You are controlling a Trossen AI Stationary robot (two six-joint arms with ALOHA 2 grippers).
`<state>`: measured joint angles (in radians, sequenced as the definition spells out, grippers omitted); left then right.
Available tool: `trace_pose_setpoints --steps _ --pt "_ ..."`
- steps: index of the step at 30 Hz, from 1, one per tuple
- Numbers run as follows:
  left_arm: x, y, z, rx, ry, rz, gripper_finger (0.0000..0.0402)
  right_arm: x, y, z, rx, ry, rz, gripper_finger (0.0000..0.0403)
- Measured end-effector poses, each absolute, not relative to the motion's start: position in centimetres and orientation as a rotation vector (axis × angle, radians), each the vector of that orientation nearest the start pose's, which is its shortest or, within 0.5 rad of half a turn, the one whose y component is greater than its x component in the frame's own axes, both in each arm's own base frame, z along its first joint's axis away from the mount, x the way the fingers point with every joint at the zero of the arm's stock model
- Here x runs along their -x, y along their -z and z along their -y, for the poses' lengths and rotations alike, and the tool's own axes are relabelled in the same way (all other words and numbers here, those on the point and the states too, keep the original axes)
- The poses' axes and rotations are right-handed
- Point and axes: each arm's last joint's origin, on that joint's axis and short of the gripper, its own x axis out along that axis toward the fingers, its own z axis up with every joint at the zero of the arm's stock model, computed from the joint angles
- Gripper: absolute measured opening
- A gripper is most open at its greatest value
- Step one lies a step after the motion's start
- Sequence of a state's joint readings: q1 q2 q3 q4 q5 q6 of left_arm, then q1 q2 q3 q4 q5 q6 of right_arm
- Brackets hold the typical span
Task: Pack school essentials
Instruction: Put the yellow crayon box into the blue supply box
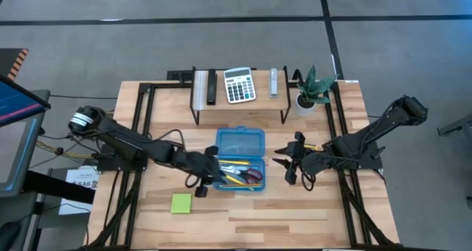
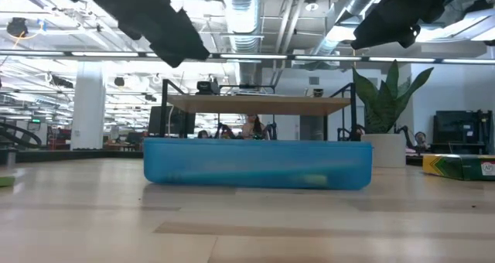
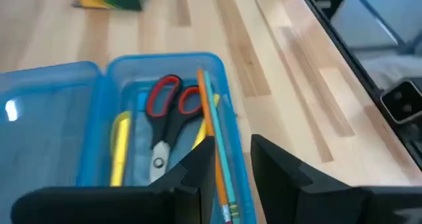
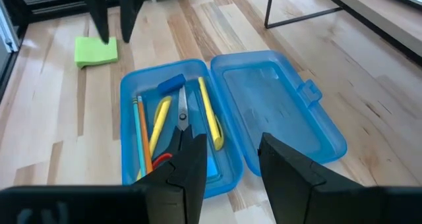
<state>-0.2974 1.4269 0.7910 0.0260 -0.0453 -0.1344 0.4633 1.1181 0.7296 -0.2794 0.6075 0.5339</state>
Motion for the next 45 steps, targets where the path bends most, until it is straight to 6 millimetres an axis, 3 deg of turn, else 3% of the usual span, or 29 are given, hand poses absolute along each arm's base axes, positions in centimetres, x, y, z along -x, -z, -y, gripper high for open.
trace_pose_setpoints --steps 10,17,27,31,36,45 --pt "-27.3 -22.3 7.5 0.007 0.093 -0.169 0.0072 -21.0 -24.7 -8.4 -0.191 0.298 -0.517 0.0159" --pt "-27.8 -23.5 6.0 0.017 0.039 -0.05 0.0072 -21.1 -24.7 -8.2 -0.237 0.32 -0.509 0.0159" --pt "-28.0 -23.8 5.0 0.018 0.003 -0.018 0.0072 -21.4 -24.2 -6.2 -0.246 0.422 -0.551 0.0163" --pt "-28.0 -23.8 5.0 -0.002 0.004 -0.019 0.0072 -20.7 -23.3 -4.8 -0.268 0.53 -0.654 0.0192" --pt "-28.0 -23.6 5.0 0.011 0.004 -0.032 0.0072 -19.4 -22.1 -3.2 -0.299 0.663 -0.816 0.0257" --pt "-28.0 -23.6 5.0 0.022 0.004 -0.034 0.0072 -17.8 -21.2 -2.0 -0.546 0.726 -1.065 0.032"
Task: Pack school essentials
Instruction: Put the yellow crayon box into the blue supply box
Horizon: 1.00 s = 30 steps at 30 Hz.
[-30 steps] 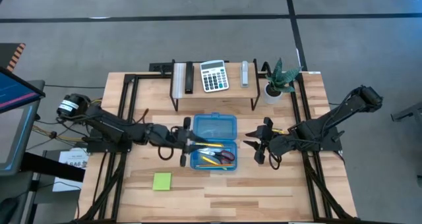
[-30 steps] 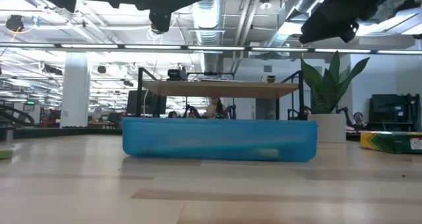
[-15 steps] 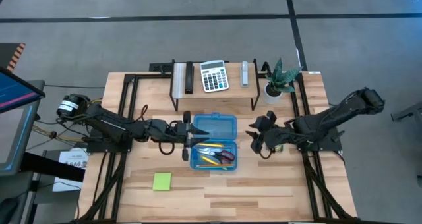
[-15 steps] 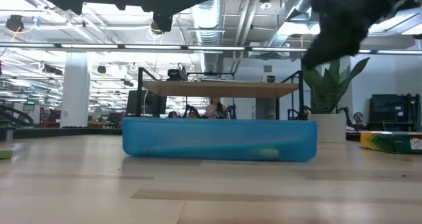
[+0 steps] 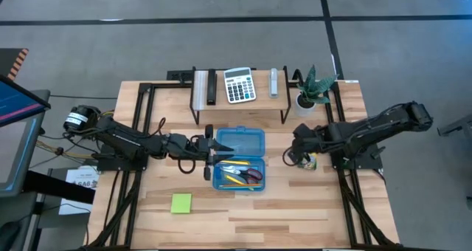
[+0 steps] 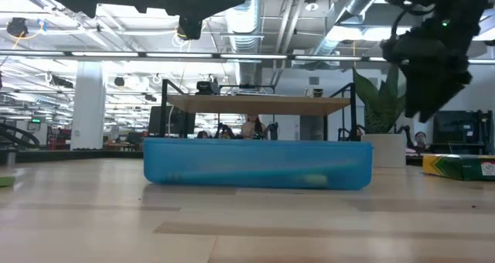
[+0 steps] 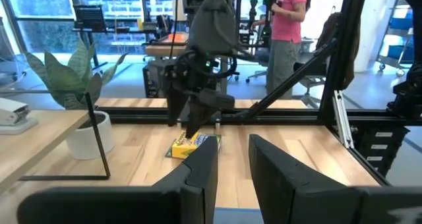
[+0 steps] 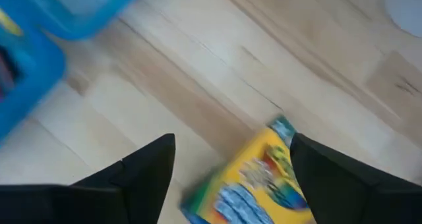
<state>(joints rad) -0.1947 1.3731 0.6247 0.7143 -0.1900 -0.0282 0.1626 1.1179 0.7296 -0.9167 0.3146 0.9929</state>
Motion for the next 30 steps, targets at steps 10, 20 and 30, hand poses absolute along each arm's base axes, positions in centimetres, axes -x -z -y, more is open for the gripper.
trace_pose_setpoints --steps 10,20,30 --pt "-28.0 -23.4 5.0 0.038 0.004 -0.056 0.0072 -14.6 -21.9 -1.9 -0.616 0.792 -1.063 0.0325" --pt "-28.0 -23.5 5.0 0.042 0.004 -0.049 0.0072 -11.8 -21.0 -1.7 -0.799 0.857 -0.899 0.0323" --pt "-28.0 -23.5 5.0 0.055 0.003 -0.046 0.0072 -12.9 -20.3 -1.4 -0.847 0.908 -0.935 0.0323"
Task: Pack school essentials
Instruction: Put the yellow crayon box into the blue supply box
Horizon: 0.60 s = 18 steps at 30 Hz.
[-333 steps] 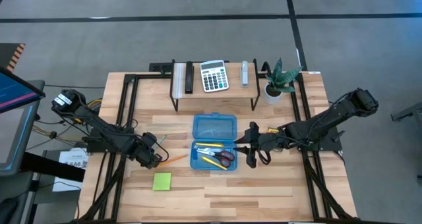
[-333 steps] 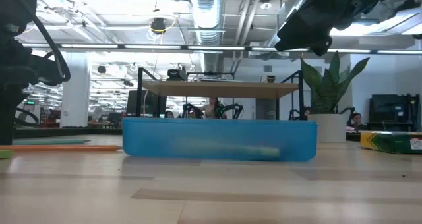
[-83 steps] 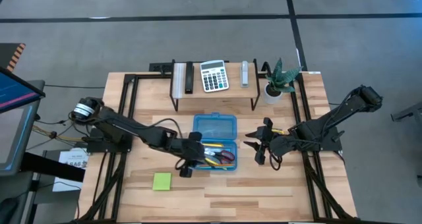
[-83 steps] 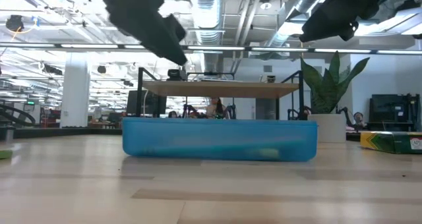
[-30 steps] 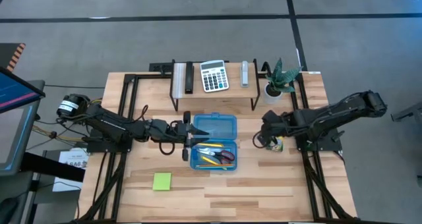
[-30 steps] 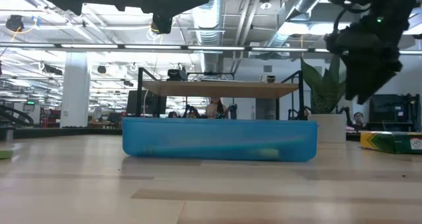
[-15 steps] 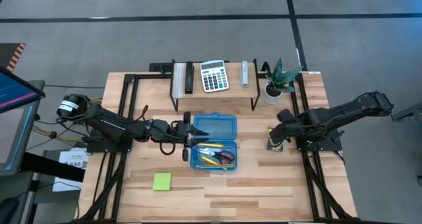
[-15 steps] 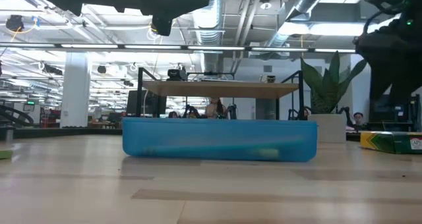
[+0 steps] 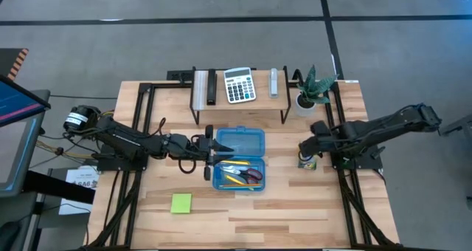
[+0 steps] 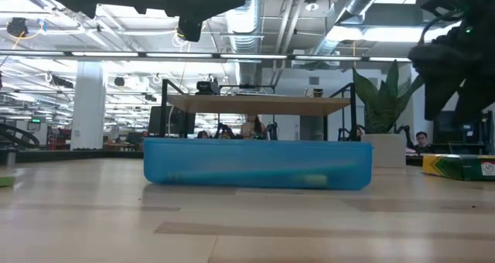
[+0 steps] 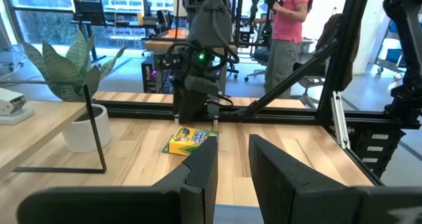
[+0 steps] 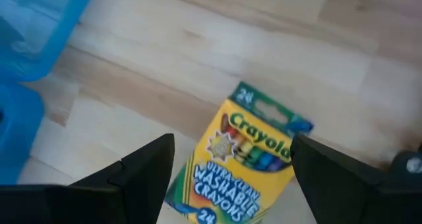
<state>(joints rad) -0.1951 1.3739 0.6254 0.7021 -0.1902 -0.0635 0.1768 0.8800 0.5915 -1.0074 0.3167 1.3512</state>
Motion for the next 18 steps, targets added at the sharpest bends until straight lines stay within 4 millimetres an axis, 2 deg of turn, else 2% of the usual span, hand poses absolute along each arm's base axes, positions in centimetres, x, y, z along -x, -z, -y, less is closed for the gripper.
trace_pose_setpoints --steps 7,18 --pt "-28.04 -23.52 4.98 0.055 0.004 -0.045 0.0072 -13.38 -19.7 -1.12 -0.947 0.909 -1.05 0.0331" --pt "-28.04 -23.52 4.98 0.055 0.004 -0.045 0.0072 -13.36 -19.52 -0.77 -1.022 0.958 -1.071 0.0397"
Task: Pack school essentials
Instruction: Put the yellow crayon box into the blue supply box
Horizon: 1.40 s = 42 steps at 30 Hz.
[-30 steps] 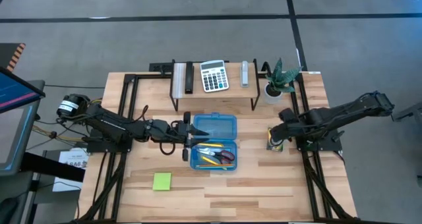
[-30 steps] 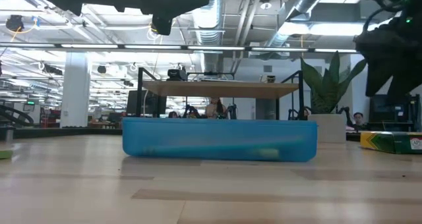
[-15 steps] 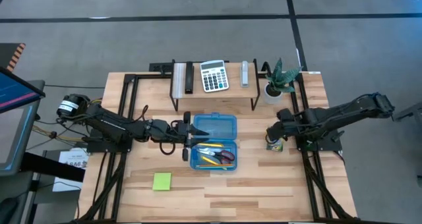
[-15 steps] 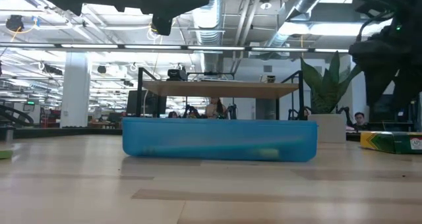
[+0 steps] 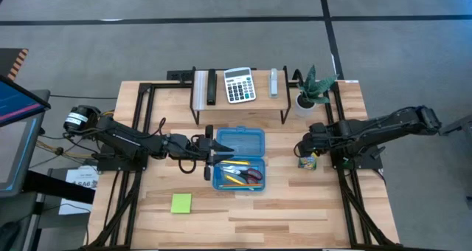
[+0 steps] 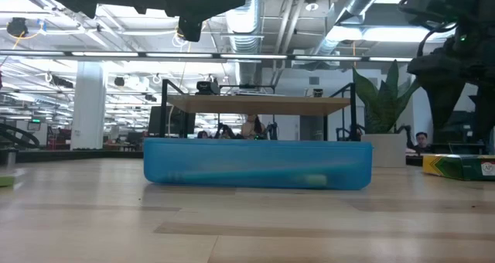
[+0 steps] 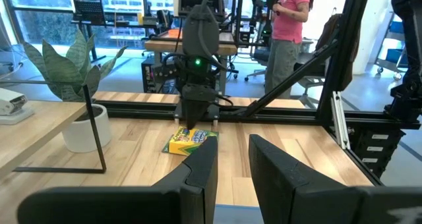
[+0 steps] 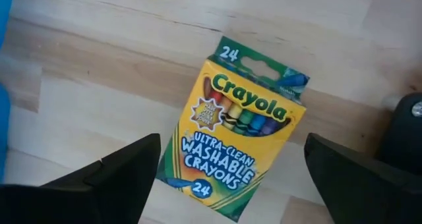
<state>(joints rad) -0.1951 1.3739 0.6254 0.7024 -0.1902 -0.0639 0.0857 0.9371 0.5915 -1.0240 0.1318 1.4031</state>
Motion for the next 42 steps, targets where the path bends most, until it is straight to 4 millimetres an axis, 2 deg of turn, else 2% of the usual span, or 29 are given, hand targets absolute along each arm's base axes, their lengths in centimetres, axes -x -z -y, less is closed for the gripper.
trace_pose_setpoints --steps 6,12,24,34,42 --pt "-28.0 -23.5 5.0 0.055 0.004 -0.046 0.0072 -13.7 -19.2 -0.8 -1.057 0.977 -1.089 0.0386" --pt "-28.0 -23.5 5.0 0.055 0.003 -0.046 0.0072 -14.2 -18.6 -0.9 -1.071 1.018 -1.123 0.0397" --pt "-28.0 -23.5 5.0 0.055 0.003 -0.047 0.0072 -15.3 -17.1 -1.3 -1.049 0.992 -1.288 0.0399" --pt "-28.0 -23.4 5.0 0.053 0.003 -0.055 0.0072 -17.3 -16.1 -1.5 -1.078 0.904 -1.248 0.0398" --pt "-28.0 -23.4 5.0 0.053 0.003 -0.055 0.0072 -17.9 -16.2 -1.4 -1.104 0.866 -1.199 0.0396"
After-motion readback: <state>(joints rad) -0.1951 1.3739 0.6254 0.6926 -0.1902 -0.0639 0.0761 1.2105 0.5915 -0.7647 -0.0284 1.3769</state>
